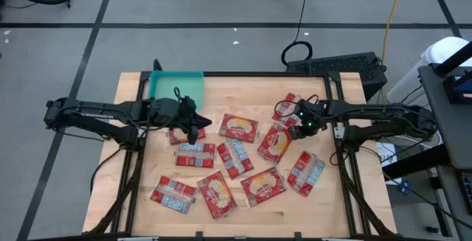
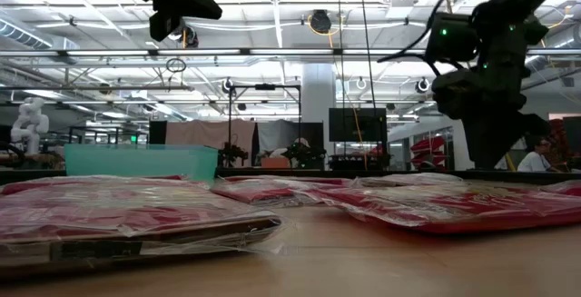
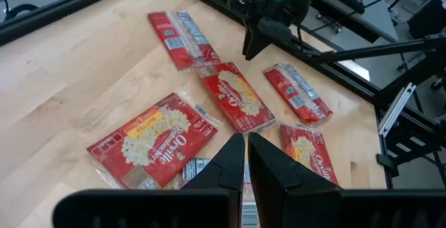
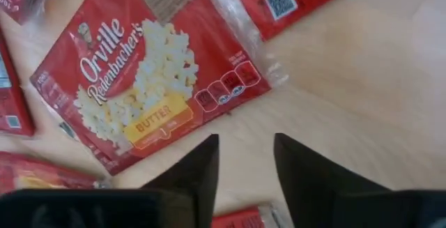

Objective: Sort popcorn bags into baskets
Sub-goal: Put the red popcorn bag into the blue bin

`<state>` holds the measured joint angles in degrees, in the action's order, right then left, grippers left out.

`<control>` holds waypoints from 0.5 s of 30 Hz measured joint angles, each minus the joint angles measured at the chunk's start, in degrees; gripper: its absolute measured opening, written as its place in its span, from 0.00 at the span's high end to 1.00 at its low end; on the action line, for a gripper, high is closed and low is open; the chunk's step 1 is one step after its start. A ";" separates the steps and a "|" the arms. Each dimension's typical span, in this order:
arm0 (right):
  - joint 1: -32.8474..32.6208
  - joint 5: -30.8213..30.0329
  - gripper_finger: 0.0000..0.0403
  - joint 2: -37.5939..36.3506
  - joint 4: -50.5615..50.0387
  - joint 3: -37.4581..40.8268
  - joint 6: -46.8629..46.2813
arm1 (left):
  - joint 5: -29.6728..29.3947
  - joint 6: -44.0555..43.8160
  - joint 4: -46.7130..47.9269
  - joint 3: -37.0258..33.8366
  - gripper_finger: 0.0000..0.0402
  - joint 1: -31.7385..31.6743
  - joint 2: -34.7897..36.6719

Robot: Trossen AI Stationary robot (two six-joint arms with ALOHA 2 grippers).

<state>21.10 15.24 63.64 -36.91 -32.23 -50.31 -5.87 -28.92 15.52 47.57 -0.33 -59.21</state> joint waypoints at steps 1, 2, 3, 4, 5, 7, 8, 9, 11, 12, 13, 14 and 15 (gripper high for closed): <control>0.98 0.78 0.63 0.00 1.17 0.74 0.06 | 0.00 0.11 -0.25 0.00 0.94 -0.12 -0.39; 2.06 1.49 0.61 0.00 2.37 1.44 0.26 | 0.00 0.12 -0.18 0.00 0.94 -0.25 -0.69; 2.95 1.65 0.58 0.00 3.38 1.94 0.42 | 0.00 0.12 -0.03 0.00 0.94 -0.38 -0.96; 3.79 1.74 0.56 0.00 4.24 2.25 0.47 | -0.02 0.12 -0.25 -0.02 0.94 -0.40 -1.30; 4.52 1.78 0.54 0.00 4.59 2.34 0.52 | -0.02 0.12 -0.67 0.00 0.94 -0.40 -1.60; 5.86 1.60 0.50 0.00 5.00 2.35 1.29 | 0.00 0.03 -0.63 -0.02 0.94 -0.40 -1.74; 6.41 1.40 0.48 0.00 5.48 2.35 1.58 | -0.02 -0.01 -0.82 -0.02 0.94 -0.40 -1.72; 6.91 1.03 0.47 0.00 6.36 2.35 1.79 | 0.00 -0.04 -1.09 -0.02 0.94 -0.38 -1.84; 7.39 -0.28 0.45 0.00 8.59 2.35 1.86 | -0.02 -0.04 -1.45 0.00 0.94 -0.38 -2.40; 7.53 -0.81 0.45 0.00 9.54 2.36 1.93 | -0.02 0.18 -0.98 -0.04 0.94 -0.38 -2.49; 7.50 -1.74 0.45 0.10 10.54 2.46 1.96 | -0.04 0.40 -0.86 -0.09 0.94 -0.39 -2.52; 7.61 -1.99 0.45 0.44 11.48 2.65 1.86 | -0.05 0.56 -1.33 -0.07 0.94 -0.38 -2.68; 7.74 -2.01 0.45 0.78 12.17 2.93 1.68 | -0.09 0.54 -1.72 0.04 0.94 -0.38 -2.94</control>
<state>28.85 13.23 64.42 -24.73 -29.31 -48.63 -5.96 -28.38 13.80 47.62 -0.71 -62.15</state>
